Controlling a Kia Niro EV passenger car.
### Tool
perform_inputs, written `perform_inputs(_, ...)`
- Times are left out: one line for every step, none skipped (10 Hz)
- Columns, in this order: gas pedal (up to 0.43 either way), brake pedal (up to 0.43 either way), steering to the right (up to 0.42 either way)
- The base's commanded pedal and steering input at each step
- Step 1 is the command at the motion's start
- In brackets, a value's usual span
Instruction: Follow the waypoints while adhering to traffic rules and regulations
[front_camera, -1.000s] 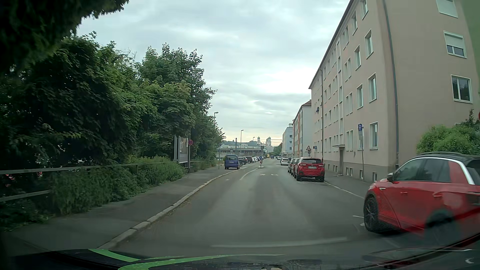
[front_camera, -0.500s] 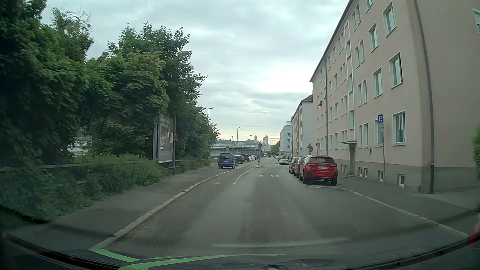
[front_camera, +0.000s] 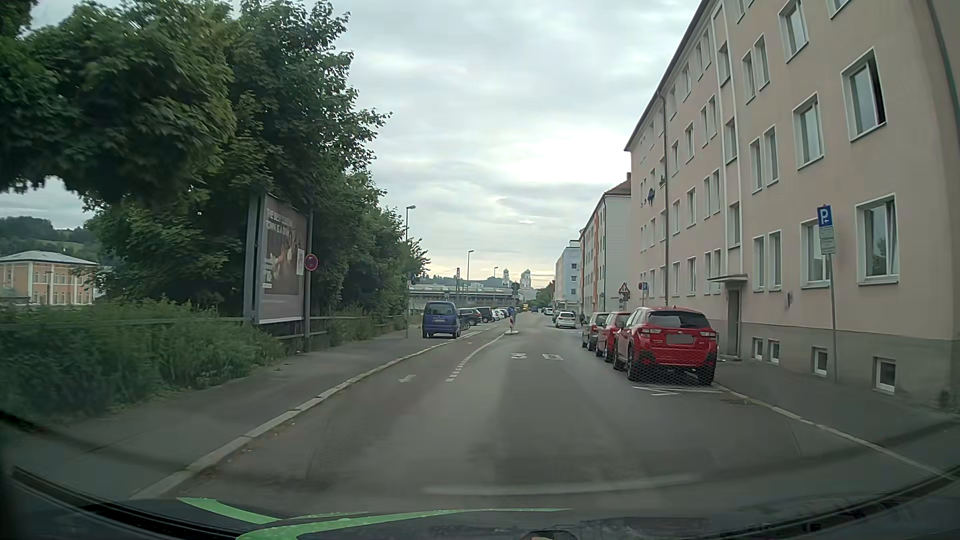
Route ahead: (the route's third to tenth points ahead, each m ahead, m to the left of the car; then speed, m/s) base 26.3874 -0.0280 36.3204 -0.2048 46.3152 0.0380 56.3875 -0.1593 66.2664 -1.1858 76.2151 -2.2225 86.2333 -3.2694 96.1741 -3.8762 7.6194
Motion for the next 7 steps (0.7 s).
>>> perform_inputs(0.047,0.000,0.014)
perform_inputs(0.047,0.000,0.014)
perform_inputs(0.047,0.000,0.014)
perform_inputs(0.047,0.000,0.015)
perform_inputs(0.047,0.000,0.015)
perform_inputs(0.047,0.000,0.017)
perform_inputs(0.047,0.000,0.017)
